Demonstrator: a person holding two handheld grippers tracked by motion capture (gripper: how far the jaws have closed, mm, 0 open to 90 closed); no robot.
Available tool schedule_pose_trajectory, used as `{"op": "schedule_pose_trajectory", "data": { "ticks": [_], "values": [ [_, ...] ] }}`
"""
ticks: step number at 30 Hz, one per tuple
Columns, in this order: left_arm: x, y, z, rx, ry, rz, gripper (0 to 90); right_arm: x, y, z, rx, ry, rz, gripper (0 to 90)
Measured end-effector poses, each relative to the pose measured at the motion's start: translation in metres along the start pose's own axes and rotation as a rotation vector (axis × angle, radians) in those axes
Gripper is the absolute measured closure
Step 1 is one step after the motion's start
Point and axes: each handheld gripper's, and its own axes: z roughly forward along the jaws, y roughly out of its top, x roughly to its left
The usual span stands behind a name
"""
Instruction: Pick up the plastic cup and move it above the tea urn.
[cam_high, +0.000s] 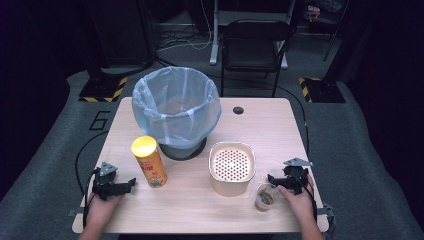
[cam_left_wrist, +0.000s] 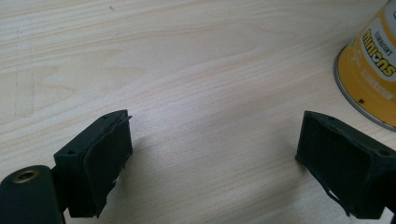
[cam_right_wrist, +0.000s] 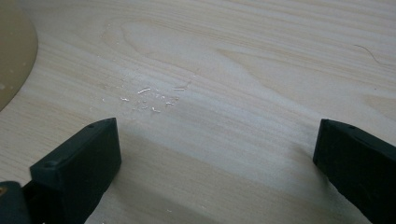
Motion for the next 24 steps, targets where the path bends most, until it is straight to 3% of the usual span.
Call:
{"op": "schedule_pose_trajectory", "data": {
  "ticks": [12, 14, 17, 18, 20, 24],
  "values": [
    [-0.0001, 0.0000, -0.0001, 0.002, 0.001, 0.004, 9.6, -0.0016, -0.0006, -0.0011, 0.005, 0.011, -0.014, 1.0],
    [-0.0013, -0.0006, 0.0012, -0.015, 0.010, -0.004, 9.6, -0.0030, -0.0016, -0.0027, -0.001, 0.013, -0.021, 4.1],
    [-0.0015, -0.0007, 0.0012, -0.016, 0.008, -0.007, 9.8, -0.0037, -0.0028, -0.0047, -0.011, 0.010, -0.008, 8.6],
    [-0.0008, -0.0002, -0.0002, -0.002, 0.007, 0.007, 9.8, -0.0050, -0.0041, -0.0067, -0.027, 0.000, 0.002, 15.0],
    [-0.0008, 0.0001, -0.0003, -0.004, 0.002, 0.005, 9.9, -0.0060, -0.0048, -0.0074, -0.036, 0.001, -0.008, 16.3],
    [-0.0023, 0.0032, -0.0039, 0.002, -0.060, -0.060, 11.7, -0.0042, -0.0053, -0.0084, -0.034, 0.002, 0.004, 18.0]
  ]
}}
